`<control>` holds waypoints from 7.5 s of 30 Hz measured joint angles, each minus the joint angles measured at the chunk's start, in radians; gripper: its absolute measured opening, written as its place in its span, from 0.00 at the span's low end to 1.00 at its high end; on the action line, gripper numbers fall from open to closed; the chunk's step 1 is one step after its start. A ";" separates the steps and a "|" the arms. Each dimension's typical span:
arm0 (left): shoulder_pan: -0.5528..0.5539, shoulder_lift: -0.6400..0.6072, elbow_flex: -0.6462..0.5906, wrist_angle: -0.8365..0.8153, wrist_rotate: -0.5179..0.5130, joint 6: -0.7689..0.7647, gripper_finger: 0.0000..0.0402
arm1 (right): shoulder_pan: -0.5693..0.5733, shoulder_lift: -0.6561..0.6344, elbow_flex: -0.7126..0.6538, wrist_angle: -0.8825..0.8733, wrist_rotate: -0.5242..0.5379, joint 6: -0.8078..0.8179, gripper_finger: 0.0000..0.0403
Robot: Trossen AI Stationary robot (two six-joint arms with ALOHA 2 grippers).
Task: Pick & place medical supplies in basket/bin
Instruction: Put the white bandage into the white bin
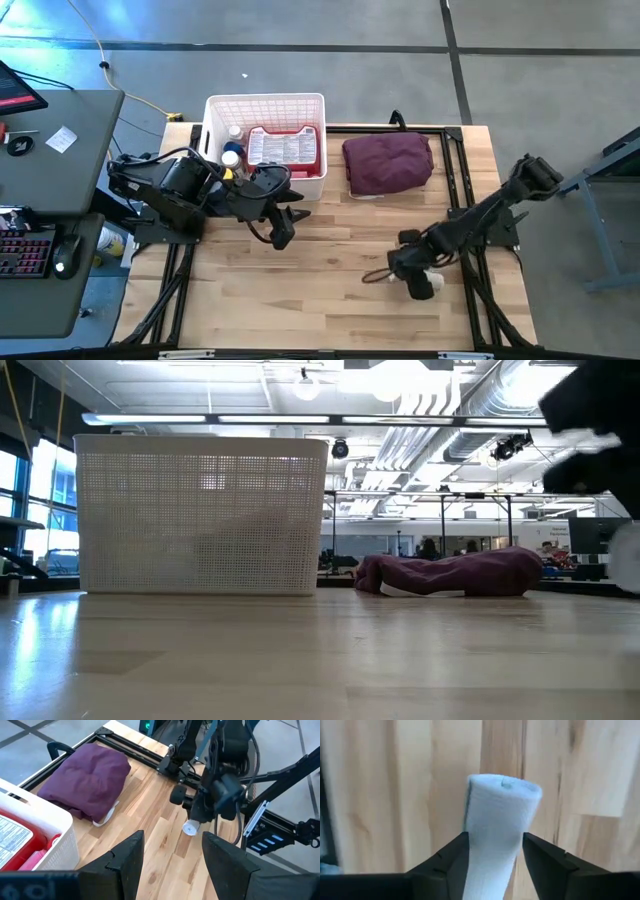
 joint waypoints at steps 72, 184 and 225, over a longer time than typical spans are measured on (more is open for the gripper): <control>0.000 -0.049 0.260 -0.057 -0.347 0.309 0.58 | -0.079 -0.020 0.249 0.025 0.333 0.173 0.32; 0.000 -0.248 0.299 -0.105 -0.142 0.364 0.58 | -0.824 0.652 1.219 0.336 0.104 -0.224 0.46; 0.946 -0.145 -0.204 -0.279 0.261 0.501 0.05 | -0.823 0.315 1.375 -0.026 -0.013 -0.358 0.37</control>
